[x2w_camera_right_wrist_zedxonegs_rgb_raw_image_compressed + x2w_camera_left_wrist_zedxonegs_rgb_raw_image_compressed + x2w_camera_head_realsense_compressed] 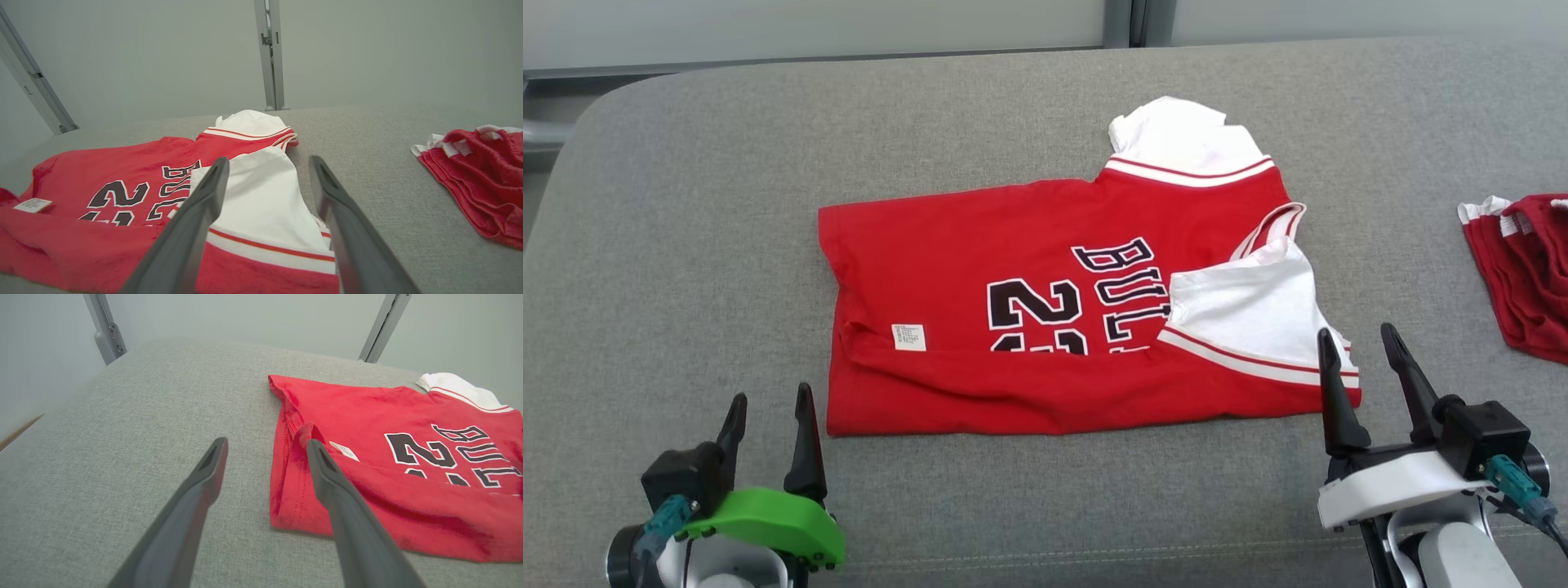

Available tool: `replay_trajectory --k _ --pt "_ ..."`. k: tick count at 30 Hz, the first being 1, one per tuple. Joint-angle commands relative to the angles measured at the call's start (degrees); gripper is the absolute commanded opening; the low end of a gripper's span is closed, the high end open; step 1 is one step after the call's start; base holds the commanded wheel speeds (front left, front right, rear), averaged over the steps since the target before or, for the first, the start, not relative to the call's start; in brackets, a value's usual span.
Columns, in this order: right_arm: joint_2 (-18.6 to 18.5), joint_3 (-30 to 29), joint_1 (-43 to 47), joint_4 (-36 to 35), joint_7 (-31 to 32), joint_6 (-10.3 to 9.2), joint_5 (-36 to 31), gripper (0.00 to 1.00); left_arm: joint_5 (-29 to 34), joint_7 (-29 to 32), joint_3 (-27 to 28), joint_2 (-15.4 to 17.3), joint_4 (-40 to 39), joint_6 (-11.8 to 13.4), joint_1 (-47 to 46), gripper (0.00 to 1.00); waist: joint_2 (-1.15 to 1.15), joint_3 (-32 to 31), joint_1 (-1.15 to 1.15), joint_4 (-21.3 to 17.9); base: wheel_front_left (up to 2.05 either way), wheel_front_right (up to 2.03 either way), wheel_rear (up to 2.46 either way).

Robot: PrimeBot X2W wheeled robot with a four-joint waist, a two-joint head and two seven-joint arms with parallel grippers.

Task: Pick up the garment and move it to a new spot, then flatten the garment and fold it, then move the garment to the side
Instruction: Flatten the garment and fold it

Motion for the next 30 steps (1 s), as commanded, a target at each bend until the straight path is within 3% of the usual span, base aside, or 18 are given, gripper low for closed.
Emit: replay_trajectory --k 1,11,24,30 --pt "0.2 -0.2 1.7 -0.7 -0.2 -0.01 -0.7 1.0 0.7 -0.5 -0.3 0.3 -0.4 0.7 1.8 1.0 0.0 -1.7 0.0 0.1 0.0 0.0 0.0" --pt "0.8 -1.2 7.7 -2.8 0.1 -0.01 -2.6 1.0 2.6 -1.7 -1.2 0.9 -2.1 1.1 5.3 1.0 0.0 -5.7 0.0 -0.5 0.0 0.0 0.0" --pt "1.0 -0.6 7.9 -3.0 2.4 -0.01 -2.7 1.0 4.3 -0.8 -2.1 2.3 -4.7 1.9 3.7 1.0 0.0 -5.7 0.0 -0.3 0.0 0.0 0.0" --pt "0.1 -0.1 5.9 -0.4 4.1 -0.01 -1.1 1.0 3.3 3.1 -4.6 1.8 -3.3 0.1 2.0 1.0 0.0 -3.4 0.0 0.4 0.0 0.0 0.0"
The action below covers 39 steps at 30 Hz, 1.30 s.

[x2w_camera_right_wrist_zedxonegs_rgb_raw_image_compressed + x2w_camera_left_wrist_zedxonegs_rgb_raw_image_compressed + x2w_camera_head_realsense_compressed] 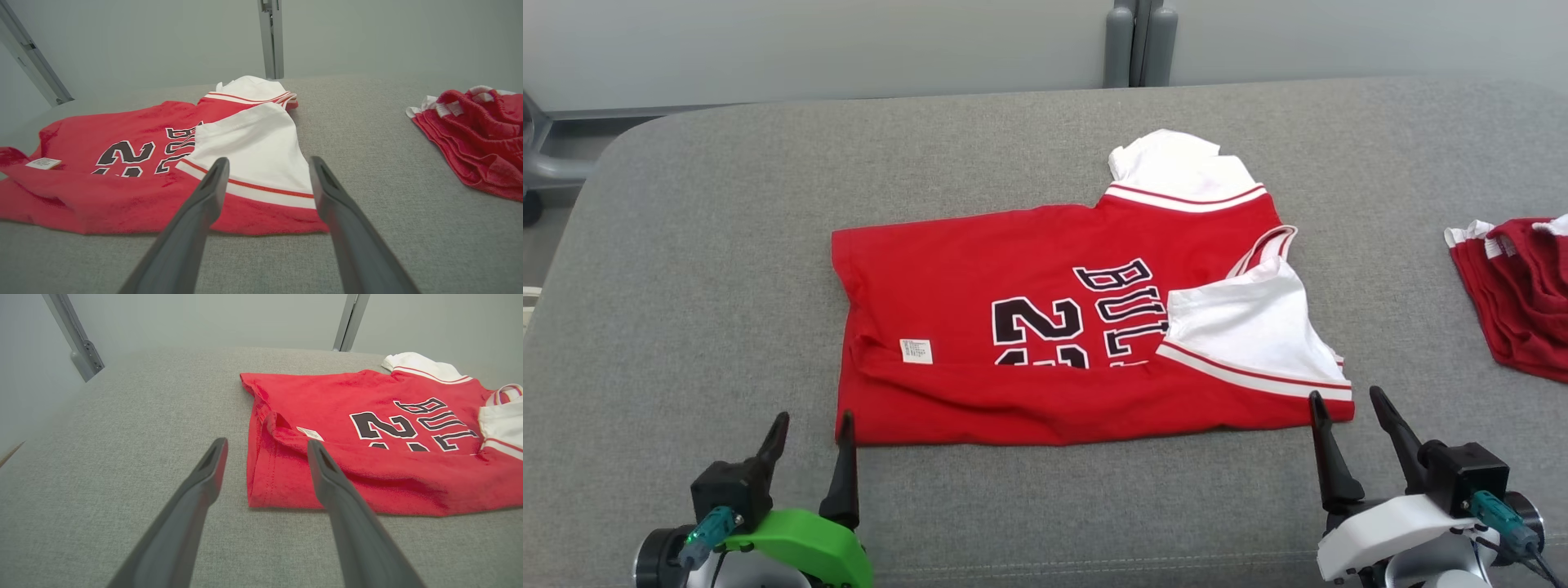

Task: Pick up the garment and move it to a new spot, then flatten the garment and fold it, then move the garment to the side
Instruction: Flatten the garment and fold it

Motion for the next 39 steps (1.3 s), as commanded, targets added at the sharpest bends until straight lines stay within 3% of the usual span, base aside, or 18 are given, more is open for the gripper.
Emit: replay_trajectory --k 1,16,27,28,31,32,33,34,39 --pt "-1.1 -0.2 -1.2 1.5 0.2 -0.01 0.8 1.0 -0.7 1.2 -0.7 -0.4 0.9 -0.9 -1.3 1.0 0.0 1.4 0.0 0.3 0.0 0.0 0.0" --pt "-4.9 0.1 -11.2 16.2 0.4 -0.01 3.1 1.0 -5.5 6.2 -1.5 -2.8 12.2 -7.3 -9.9 1.0 0.0 8.8 0.0 0.2 0.0 0.0 0.0" --pt "-5.4 0.6 -15.4 23.0 0.2 -0.01 4.0 1.0 -8.1 7.5 -1.3 -3.7 16.3 -9.5 -11.6 1.0 0.0 10.5 0.0 0.6 0.0 0.0 0.0" --pt "-5.6 0.7 -15.9 23.7 0.2 -0.01 4.1 1.0 -8.3 7.5 -1.3 -3.8 16.4 -9.7 -11.7 0.96 0.0 10.6 0.0 0.7 0.0 0.0 0.0" --pt "-5.5 1.5 -17.0 25.8 0.7 -0.02 4.9 1.0 -8.8 8.1 -1.6 -4.1 16.7 -10.3 -12.0 0.66 0.0 10.9 0.0 0.9 0.0 0.0 0.0" --pt "-5.5 2.1 -17.3 26.5 1.2 -0.02 5.4 1.0 -9.0 8.6 -1.9 -4.1 16.8 -10.6 -12.0 0.47 0.0 10.9 0.0 1.0 0.0 0.0 0.0" --pt "-5.4 2.6 -17.6 27.1 1.7 -0.01 6.2 0.41 -9.0 8.9 -2.0 -4.2 16.8 -10.8 -12.0 0.3 0.0 10.9 0.0 1.1 0.0 0.0 0.0" --pt "-5.4 2.9 -17.8 27.3 1.5 0.0 6.7 0.0 -9.2 8.8 -2.0 -4.3 16.5 -11.1 -12.0 0.0 0.0 11.0 0.0 1.2 0.0 0.0 0.0" --pt "-6.3 3.5 -17.3 27.0 2.1 -0.08 10.7 0.0 -9.3 9.4 -2.5 -3.4 15.0 -11.6 -10.8 0.0 0.0 11.1 0.0 1.6 0.0 0.0 0.0"
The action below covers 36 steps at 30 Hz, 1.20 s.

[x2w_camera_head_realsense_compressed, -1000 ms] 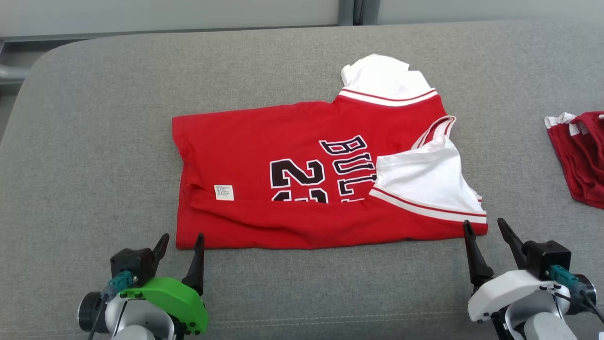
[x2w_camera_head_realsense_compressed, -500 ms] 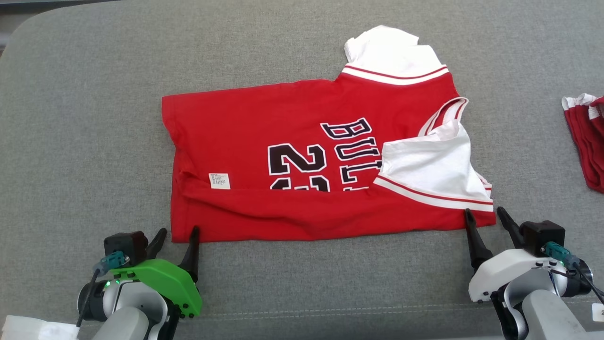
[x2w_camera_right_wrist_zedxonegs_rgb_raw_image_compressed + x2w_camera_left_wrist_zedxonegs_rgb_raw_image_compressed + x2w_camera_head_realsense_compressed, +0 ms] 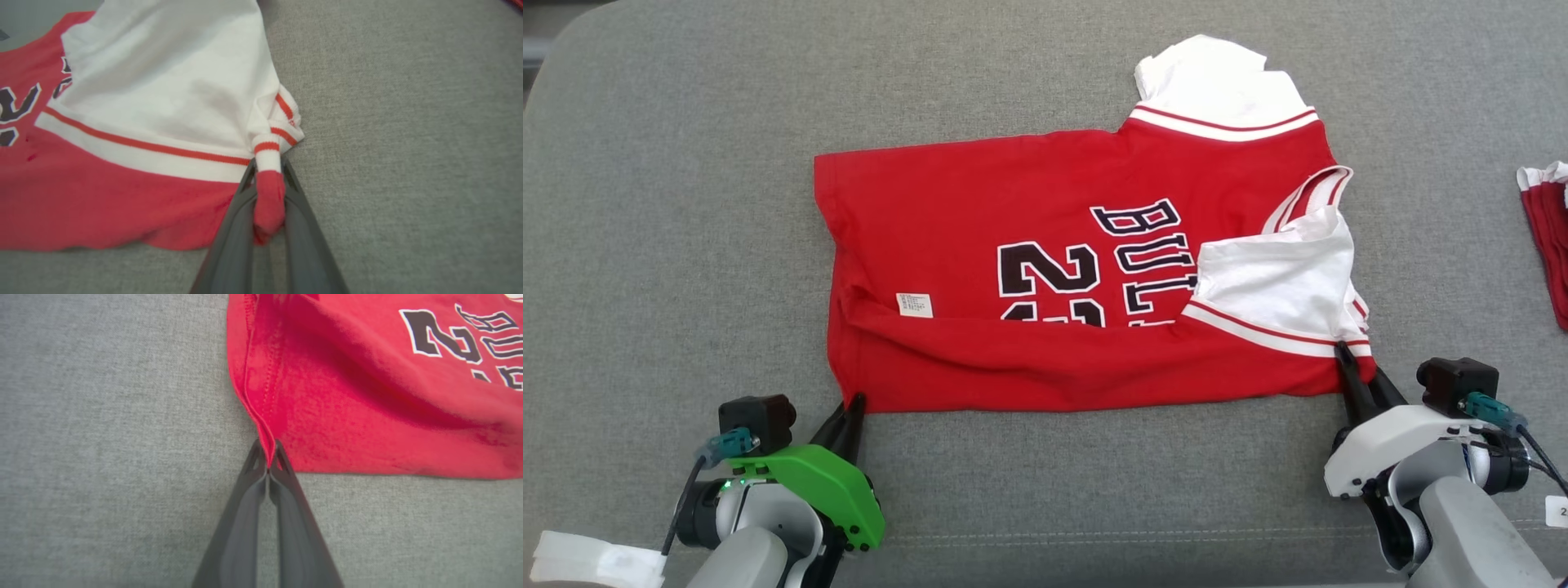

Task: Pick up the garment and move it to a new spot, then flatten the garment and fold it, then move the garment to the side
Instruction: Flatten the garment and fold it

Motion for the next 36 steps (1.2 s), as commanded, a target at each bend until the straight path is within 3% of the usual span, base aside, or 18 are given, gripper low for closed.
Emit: replay_trajectory --k 1,12,21,29,30,31,32,33,36 --pt "-0.4 0.1 1.3 0.2 1.0 -0.2 1.6 0.0 -0.2 -0.1 0.1 0.5 -0.7 -0.4 1.0 0.0 0.0 -0.1 0.0 0.1 0.0 0.0 0.0" --pt "-1.5 -1.9 9.4 -12.9 4.5 -0.16 5.9 0.0 -1.1 3.5 -0.4 4.8 -10.4 1.2 6.5 0.0 0.0 -1.5 0.0 0.9 0.0 0.0 0.0" --pt "2.2 -4.7 19.3 -23.6 10.5 -0.15 5.0 0.0 -2.2 6.2 1.1 8.7 -16.0 4.2 11.2 0.0 0.0 -3.2 0.0 0.7 0.0 0.0 0.0" --pt "4.8 -4.7 22.9 -27.5 12.2 -0.15 5.5 0.0 -3.3 7.6 1.7 9.8 -16.9 5.2 12.7 0.0 0.0 -3.7 0.0 -0.4 0.0 0.0 0.0" --pt "5.0 -4.7 22.9 -27.6 12.0 -0.15 5.4 0.73 -3.6 7.9 1.7 9.6 -16.8 5.2 12.7 0.0 0.0 -3.7 0.0 -0.6 0.0 0.0 0.0" --pt "5.2 -4.7 22.8 -27.6 12.0 -0.15 5.3 1.0 -3.8 8.1 1.7 9.5 -16.6 5.5 12.8 0.36 0.0 -3.8 0.0 -0.7 0.0 0.0 0.0" --pt "5.4 -4.8 22.5 -27.8 11.5 -0.15 5.4 1.0 -3.9 8.1 1.9 9.3 -16.5 5.8 12.8 0.92 0.0 -3.8 0.0 -0.8 0.0 0.0 0.0" --pt "5.5 -5.0 22.1 -27.9 11.1 -0.15 5.0 1.0 -4.1 7.9 2.0 9.2 -16.4 5.8 12.9 1.0 0.0 -3.8 0.0 -1.0 0.0 0.0 0.0" --pt "5.6 -5.6 21.3 -28.4 9.8 -0.14 4.1 1.0 -4.5 6.3 3.0 8.6 -16.2 6.5 13.1 1.0 0.0 -4.0 0.0 -1.1 0.0 0.0 0.0"
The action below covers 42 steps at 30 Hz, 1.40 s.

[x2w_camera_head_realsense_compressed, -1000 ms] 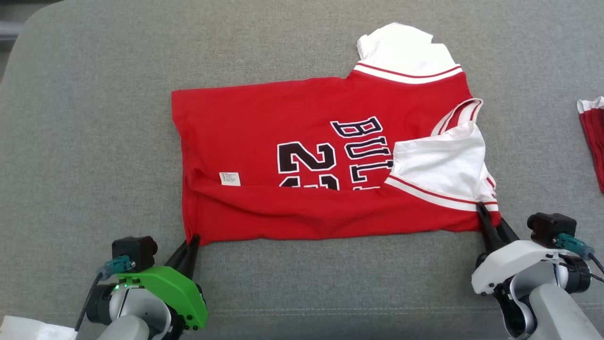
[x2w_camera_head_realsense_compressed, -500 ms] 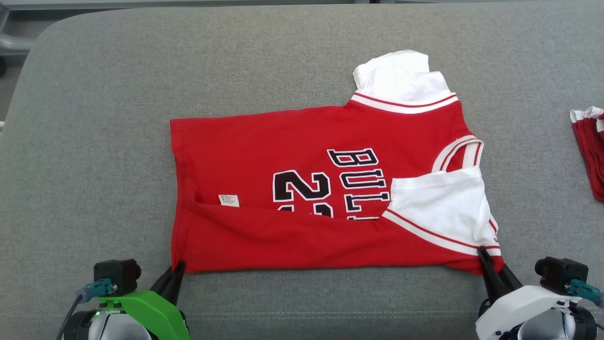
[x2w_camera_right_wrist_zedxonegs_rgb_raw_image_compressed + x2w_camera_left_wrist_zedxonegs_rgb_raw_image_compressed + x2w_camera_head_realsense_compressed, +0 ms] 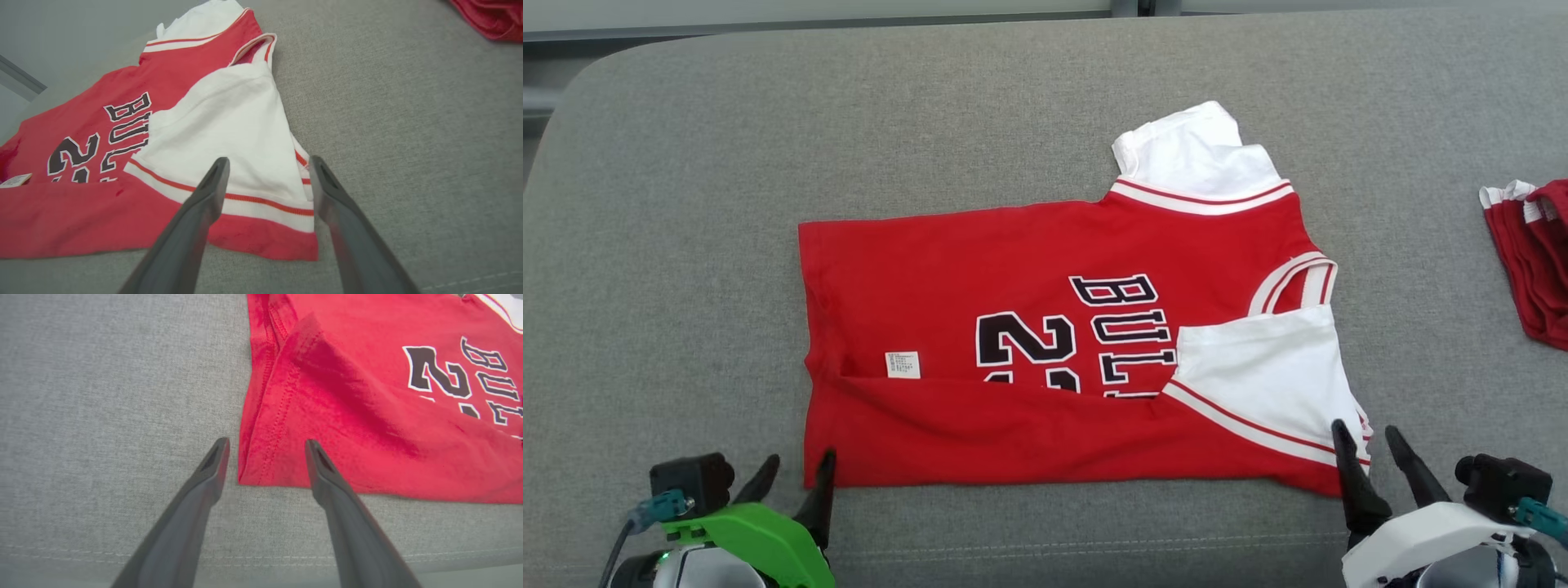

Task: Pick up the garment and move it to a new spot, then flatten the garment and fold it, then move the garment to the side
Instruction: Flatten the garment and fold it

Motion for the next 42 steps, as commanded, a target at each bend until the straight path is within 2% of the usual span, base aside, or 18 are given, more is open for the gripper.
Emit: replay_trajectory --k 1,11,16,21,29,33,34,42 --pt "-0.1 -0.6 -1.0 -0.5 -0.7 -0.09 -0.6 1.0 -0.1 -0.9 0.6 -0.3 0.0 0.8 0.6 1.0 0.0 -0.1 0.0 0.0 0.0 0.0 0.0" --pt "-1.2 -5.0 -7.9 -3.0 -6.0 -0.08 -4.9 1.0 3.7 -9.6 4.0 -2.2 -4.0 4.7 -3.6 1.0 0.0 -1.1 0.0 0.5 0.0 0.0 0.0" --pt "-3.4 -5.8 -15.2 -2.2 -6.1 -0.08 -5.7 1.0 7.2 -11.6 3.8 -2.3 -5.3 6.0 -8.8 1.0 0.0 -0.9 0.0 0.5 0.0 0.0 0.0" --pt "-5.9 -5.1 -22.0 0.0 -5.3 -0.08 -5.2 1.0 8.7 -10.9 3.1 -2.8 -5.3 6.2 -13.7 1.0 0.0 1.0 0.0 1.0 0.0 0.0 0.0" --pt "-11.7 -0.7 -35.4 7.6 -1.7 -0.06 -3.3 1.0 8.7 -5.9 1.1 -3.6 -2.5 4.0 -22.9 1.0 0.0 6.6 0.0 3.1 0.0 0.0 0.0" --pt "-14.4 2.7 -42.4 12.3 0.7 -0.06 -1.9 1.0 7.2 -2.5 -0.3 -4.5 1.3 1.1 -28.0 1.0 0.0 10.0 0.0 4.8 0.0 0.0 0.0" --pt "-14.4 2.7 -42.4 12.3 0.7 -0.06 -1.9 1.0 7.2 -2.5 -0.3 -4.5 1.3 1.1 -28.0 1.0 0.0 10.0 0.0 4.8 0.0 0.0 0.0" --pt "-18.7 11.0 -55.7 21.6 5.5 -0.06 0.6 1.0 3.8 4.6 -2.5 -7.5 11.6 -5.2 -38.7 1.0 0.0 16.9 0.0 8.0 0.0 0.0 0.0"
